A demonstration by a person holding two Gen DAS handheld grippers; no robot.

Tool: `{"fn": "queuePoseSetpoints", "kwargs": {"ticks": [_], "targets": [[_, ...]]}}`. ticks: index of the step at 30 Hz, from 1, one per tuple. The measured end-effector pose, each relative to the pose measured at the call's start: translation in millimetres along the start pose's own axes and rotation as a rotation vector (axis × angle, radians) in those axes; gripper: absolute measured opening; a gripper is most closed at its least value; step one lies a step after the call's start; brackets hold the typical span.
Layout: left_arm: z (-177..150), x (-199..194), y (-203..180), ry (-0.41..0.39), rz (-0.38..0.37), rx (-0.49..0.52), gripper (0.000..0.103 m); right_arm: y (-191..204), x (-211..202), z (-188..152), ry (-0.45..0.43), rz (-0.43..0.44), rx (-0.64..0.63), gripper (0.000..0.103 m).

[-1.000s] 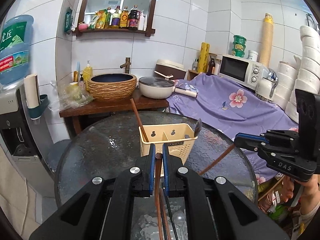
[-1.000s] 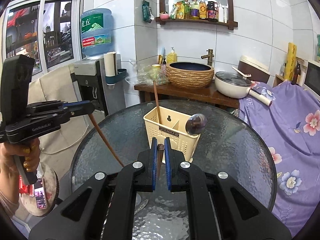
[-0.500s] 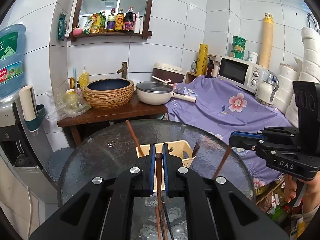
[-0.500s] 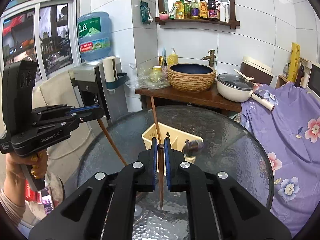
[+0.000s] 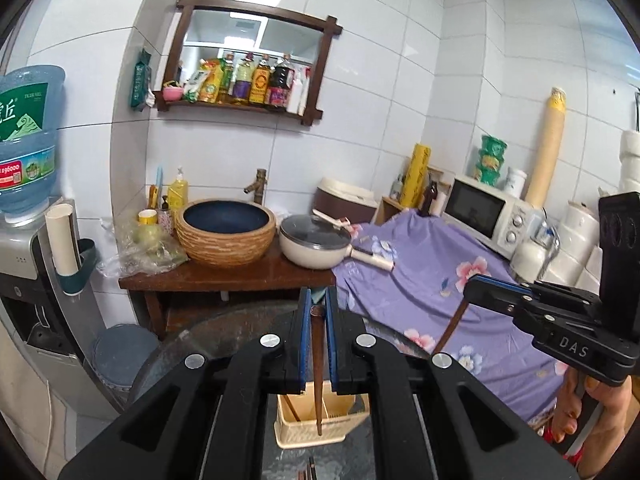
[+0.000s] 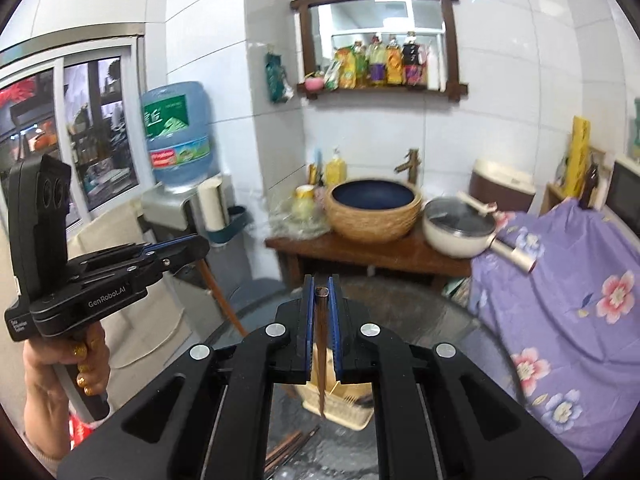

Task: Organize utensils
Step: 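Lower the chopsticks into the holder and open both tools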

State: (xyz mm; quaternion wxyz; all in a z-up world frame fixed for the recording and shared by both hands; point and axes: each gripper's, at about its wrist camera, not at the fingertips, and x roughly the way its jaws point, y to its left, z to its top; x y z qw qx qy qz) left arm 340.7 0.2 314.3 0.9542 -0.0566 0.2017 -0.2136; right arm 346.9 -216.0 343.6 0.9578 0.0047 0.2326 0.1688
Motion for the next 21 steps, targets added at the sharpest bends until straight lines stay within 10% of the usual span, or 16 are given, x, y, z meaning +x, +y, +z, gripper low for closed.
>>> {"fn": "queuePoseSetpoints", "kwargs": {"ticks": [21], "targets": [[-36, 78, 14, 0.070, 0.039, -0.012, 0.007, -33, 90, -28, 0.121, -0.046, 0.082, 0.008]]}}
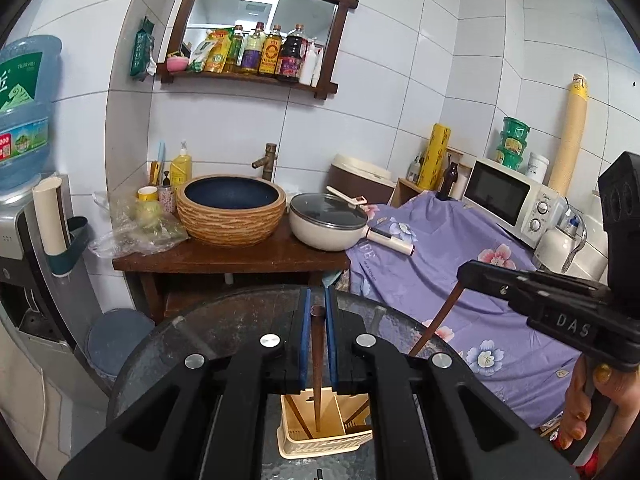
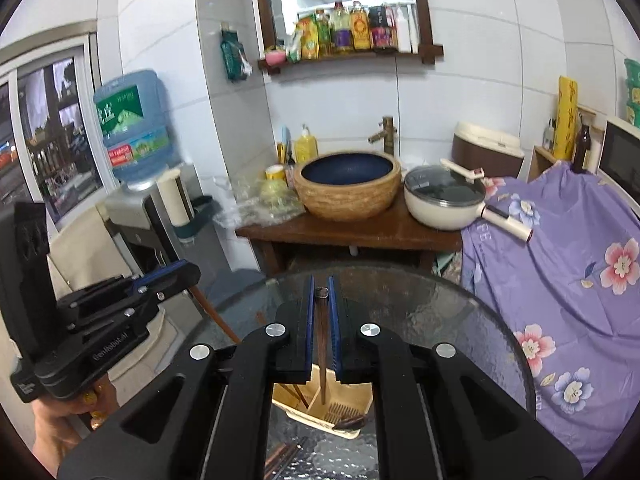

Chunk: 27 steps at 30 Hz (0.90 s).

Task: Organize utensils
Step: 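Lower the chopsticks into the holder and open both tools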

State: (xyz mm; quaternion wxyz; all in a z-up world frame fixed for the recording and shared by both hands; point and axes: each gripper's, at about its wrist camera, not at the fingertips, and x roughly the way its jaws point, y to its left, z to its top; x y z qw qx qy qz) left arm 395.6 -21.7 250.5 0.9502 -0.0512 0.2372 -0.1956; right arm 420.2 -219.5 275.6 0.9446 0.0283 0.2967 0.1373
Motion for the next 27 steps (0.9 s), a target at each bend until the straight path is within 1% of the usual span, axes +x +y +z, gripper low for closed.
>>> {"fn": "queuePoseSetpoints", "kwargs": {"ticks": [3, 9, 14, 24, 27], "targets": [[-11, 9, 0, 0.024, 0.006, 0.011, 0.007, 1, 12, -12, 0.028, -0.018, -0.019, 0.008], [-33, 26, -1, 0.064, 0.019, 0.025, 0.007, -1, 36, -36, 0.083, -0.025, -0.028, 0.008], [-48, 36, -1, 0.085, 0.022, 0.033, 0.007, -2, 49, -49, 0.104, -0.035, -0.037, 0.008], [-67, 49, -1, 0.108, 0.036, 0.047, 0.007, -9, 53, -54, 0.086, -0.027, -0.015, 0.008], [-71, 51, -1, 0.109, 0.038, 0.047, 0.007, -11, 51, -54, 0.072, -0.030, -0.003, 0.011]]}}
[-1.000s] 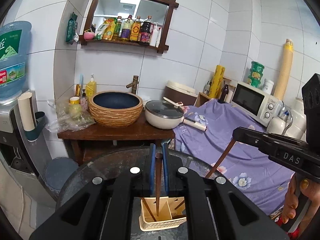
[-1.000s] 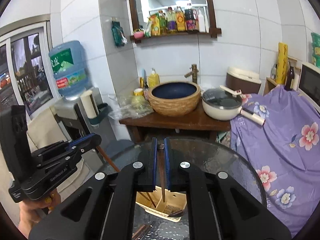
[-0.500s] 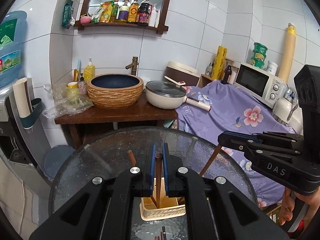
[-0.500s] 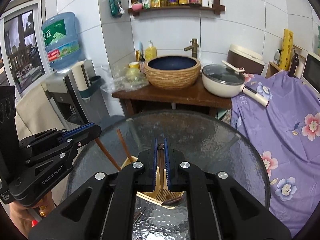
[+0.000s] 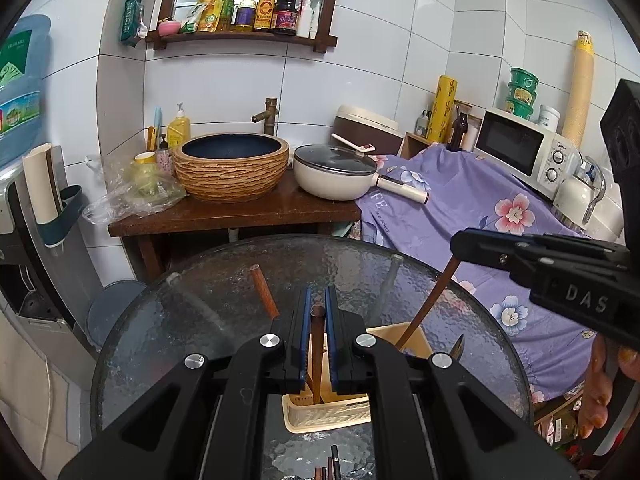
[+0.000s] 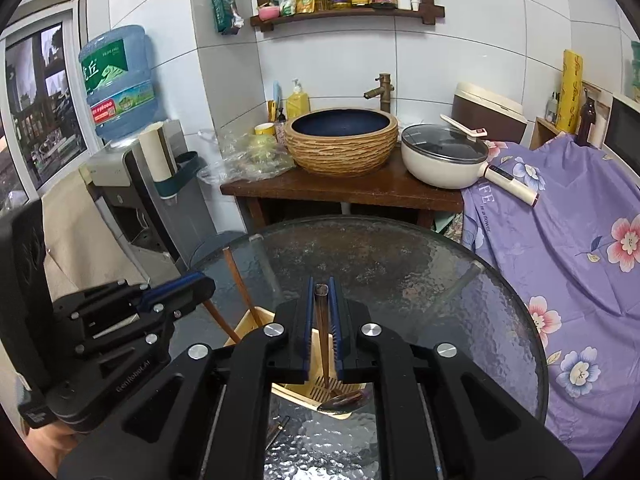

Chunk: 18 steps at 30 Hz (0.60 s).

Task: Organize utensils
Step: 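Lower the chopsticks into the holder and open both tools, then move both tools back over the remaining chopsticks and spoon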

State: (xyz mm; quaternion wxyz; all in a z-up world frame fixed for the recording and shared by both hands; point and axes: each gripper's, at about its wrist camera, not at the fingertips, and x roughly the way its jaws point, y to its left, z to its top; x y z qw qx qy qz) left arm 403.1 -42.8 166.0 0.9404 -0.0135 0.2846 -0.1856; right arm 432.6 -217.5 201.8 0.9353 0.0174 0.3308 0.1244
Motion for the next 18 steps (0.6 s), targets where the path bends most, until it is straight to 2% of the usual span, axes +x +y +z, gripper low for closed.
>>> {"fn": "queuePoseSetpoints", "kwargs": {"ticks": [1, 3, 4, 5, 12, 14, 15, 16, 18], "targets": [[-2, 1, 0, 0.001, -0.002, 0.000, 0.007, 0, -1, 0, -0.001, 0.001, 0.004, 0.012], [-3, 2, 1, 0.004, 0.000, 0.000, 0.008, -3, -2, -1, -0.005, -0.003, 0.019, 0.028], [-4, 2, 1, 0.004, 0.000, 0.000, 0.014, -4, -5, -2, -0.014, -0.007, 0.024, 0.050], [-5, 1, 1, 0.002, 0.000, -0.004, 0.017, -4, -7, -3, -0.028, -0.013, 0.026, 0.060], [-11, -17, 2, -0.053, 0.000, 0.016, 0.061, -11, -22, -17, -0.071, -0.014, 0.018, 0.060], [-18, -25, 1, -0.083, 0.015, 0.036, 0.070, -12, -28, -23, -0.092, -0.021, 0.008, 0.060], [-22, -28, 2, -0.096, 0.026, 0.043, 0.078, -12, -32, -28, -0.111, -0.025, 0.002, 0.060], [-27, -33, 2, -0.111, 0.031, 0.050, 0.082, -12, -35, -32, -0.119, -0.022, 0.004, 0.062], [-32, -41, 1, -0.126, 0.031, 0.059, 0.084, -14, -45, -41, -0.149, -0.019, 0.019, 0.069]]}}
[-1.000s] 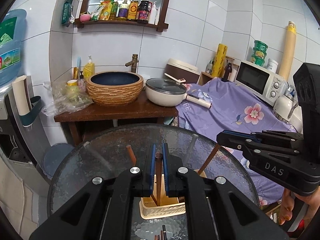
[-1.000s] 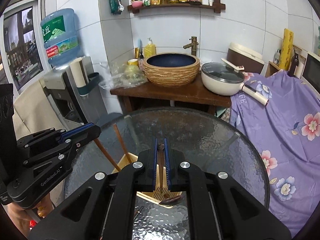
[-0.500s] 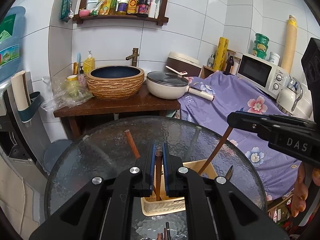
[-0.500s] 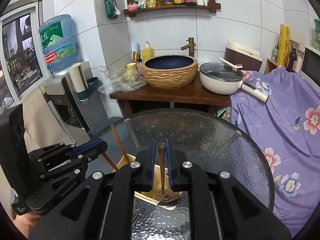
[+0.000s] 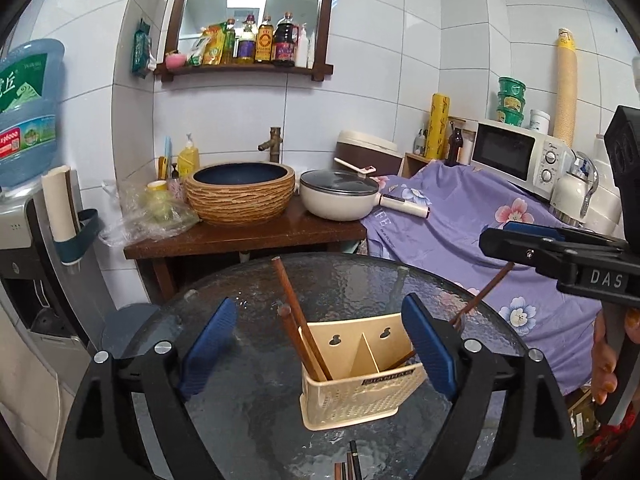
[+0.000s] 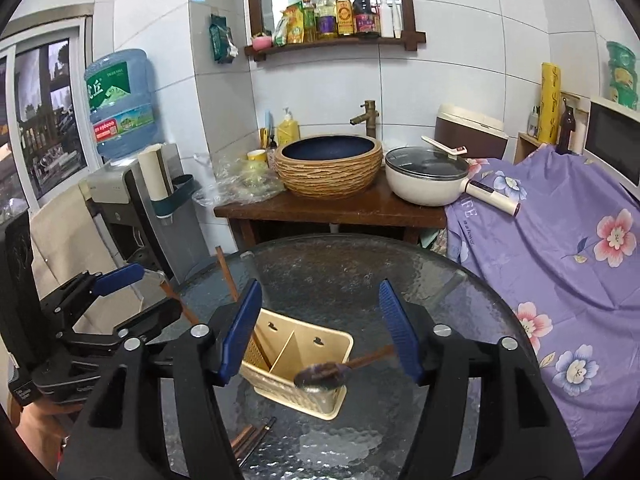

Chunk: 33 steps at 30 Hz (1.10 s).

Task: Organize utensils
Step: 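Move both tools back over the remaining chopsticks and spoon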

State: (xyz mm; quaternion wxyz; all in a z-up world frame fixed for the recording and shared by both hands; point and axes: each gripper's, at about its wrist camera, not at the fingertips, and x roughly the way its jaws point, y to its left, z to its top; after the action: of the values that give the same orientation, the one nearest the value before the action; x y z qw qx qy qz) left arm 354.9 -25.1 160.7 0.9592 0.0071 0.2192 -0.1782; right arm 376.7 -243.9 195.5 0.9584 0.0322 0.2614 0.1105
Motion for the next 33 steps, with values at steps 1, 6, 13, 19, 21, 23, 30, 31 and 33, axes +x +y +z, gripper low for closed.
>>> {"fn": "queuePoseSetpoints", "kwargs": {"ticks": [1, 6, 13, 19, 21, 23, 30, 31, 33], "targets": [[-3, -5, -1, -0.011, -0.002, 0.003, 0.088, 2, -6, -4, -0.024, -0.007, -0.008, 0.072], [-28, -44, -3, -0.098, 0.032, 0.022, 0.097, 25, -47, -43, -0.122, -0.048, -0.106, 0.084], [-102, -83, -12, -0.060, 0.121, 0.109, 0.097, 66, -68, -148, -0.006, 0.002, -0.208, 0.092], [-179, -104, -16, 0.008, 0.196, 0.176, 0.097, 89, -66, -240, 0.143, 0.051, -0.208, 0.092], [-198, -111, -13, 0.016, 0.200, 0.177, 0.097, 93, -65, -264, 0.188, 0.067, -0.189, 0.092], [-218, -120, -8, 0.028, 0.197, 0.153, 0.097, 96, -63, -284, 0.233, 0.083, -0.170, 0.092], [-261, -140, 0, 0.110, 0.137, 0.103, 0.070, 109, -59, -328, 0.323, 0.102, -0.158, 0.091], [-265, -141, 0, 0.119, 0.128, 0.097, 0.066, 108, -57, -330, 0.326, 0.090, -0.152, 0.089], [-275, -142, 1, 0.156, 0.101, 0.087, 0.060, 106, -53, -333, 0.339, 0.074, -0.132, 0.087]]}}
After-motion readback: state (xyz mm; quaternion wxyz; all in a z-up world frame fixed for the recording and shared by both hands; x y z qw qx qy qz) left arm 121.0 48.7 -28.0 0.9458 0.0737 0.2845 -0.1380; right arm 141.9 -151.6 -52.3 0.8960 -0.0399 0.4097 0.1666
